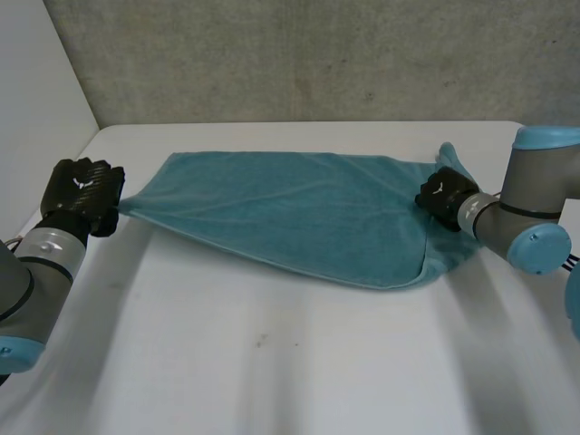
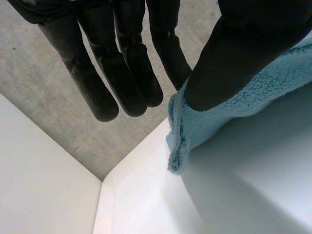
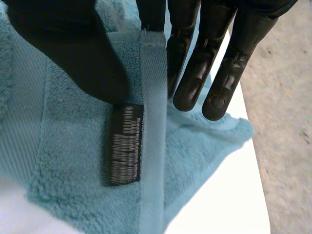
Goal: Fold the laundry
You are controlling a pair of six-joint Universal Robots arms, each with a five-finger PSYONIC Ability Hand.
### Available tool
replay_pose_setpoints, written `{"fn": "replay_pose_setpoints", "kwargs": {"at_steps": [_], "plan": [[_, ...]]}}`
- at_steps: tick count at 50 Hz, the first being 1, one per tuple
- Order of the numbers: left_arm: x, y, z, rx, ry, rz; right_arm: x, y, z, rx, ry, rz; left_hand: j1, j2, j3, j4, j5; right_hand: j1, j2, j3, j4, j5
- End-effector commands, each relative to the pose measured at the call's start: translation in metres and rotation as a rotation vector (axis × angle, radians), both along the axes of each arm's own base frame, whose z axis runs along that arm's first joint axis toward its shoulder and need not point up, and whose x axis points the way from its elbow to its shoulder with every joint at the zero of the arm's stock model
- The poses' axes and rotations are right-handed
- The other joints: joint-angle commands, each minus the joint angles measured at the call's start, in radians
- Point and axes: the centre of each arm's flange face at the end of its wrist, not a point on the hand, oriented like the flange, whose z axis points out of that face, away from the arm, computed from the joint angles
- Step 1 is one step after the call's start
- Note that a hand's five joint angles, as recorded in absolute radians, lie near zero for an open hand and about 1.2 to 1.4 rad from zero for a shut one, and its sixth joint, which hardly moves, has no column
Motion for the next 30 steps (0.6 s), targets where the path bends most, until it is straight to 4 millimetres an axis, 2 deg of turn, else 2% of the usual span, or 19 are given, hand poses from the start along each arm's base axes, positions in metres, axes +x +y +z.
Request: {"fn": "replay_pose_setpoints", "kwargs": {"at_steps": [1,5,11,24,27,30], "plan": [[0.004,-0.002,0.0,0.001,-0.001,0.013,-0.008,0.011,0.019,0.006,-0.015,-0.044,0.27,0.194,0.202,0.197,0.247,0.148,-0.042,-0.042,-0.043,-0.029],[0.003,-0.002,0.0,0.001,-0.001,0.011,-0.01,0.019,0.013,0.04,-0.01,-0.048,0.27,0.194,0.202,0.197,0.247,0.031,-0.159,-0.159,-0.16,-0.146],[0.002,-0.001,-0.001,0.004,-0.001,0.008,-0.011,0.022,0.009,0.058,-0.007,-0.046,0.27,0.194,0.202,0.197,0.247,0.01,-0.179,-0.18,-0.181,-0.167],[0.003,-0.001,-0.001,0.004,-0.001,0.008,-0.009,0.019,0.012,0.029,-0.011,-0.045,0.27,0.194,0.202,0.197,0.247,-0.052,-0.241,-0.242,-0.243,-0.229],[0.003,-0.001,-0.001,0.004,-0.001,0.008,-0.009,0.016,0.012,0.013,-0.016,-0.046,0.27,0.194,0.202,0.197,0.247,0.018,-0.171,-0.171,-0.173,-0.158],[0.003,-0.001,-0.001,0.004,-0.001,0.008,-0.009,0.014,0.013,-0.006,-0.021,-0.046,0.27,0.194,0.202,0.197,0.247,0.334,0.145,0.145,0.143,0.158]]}}
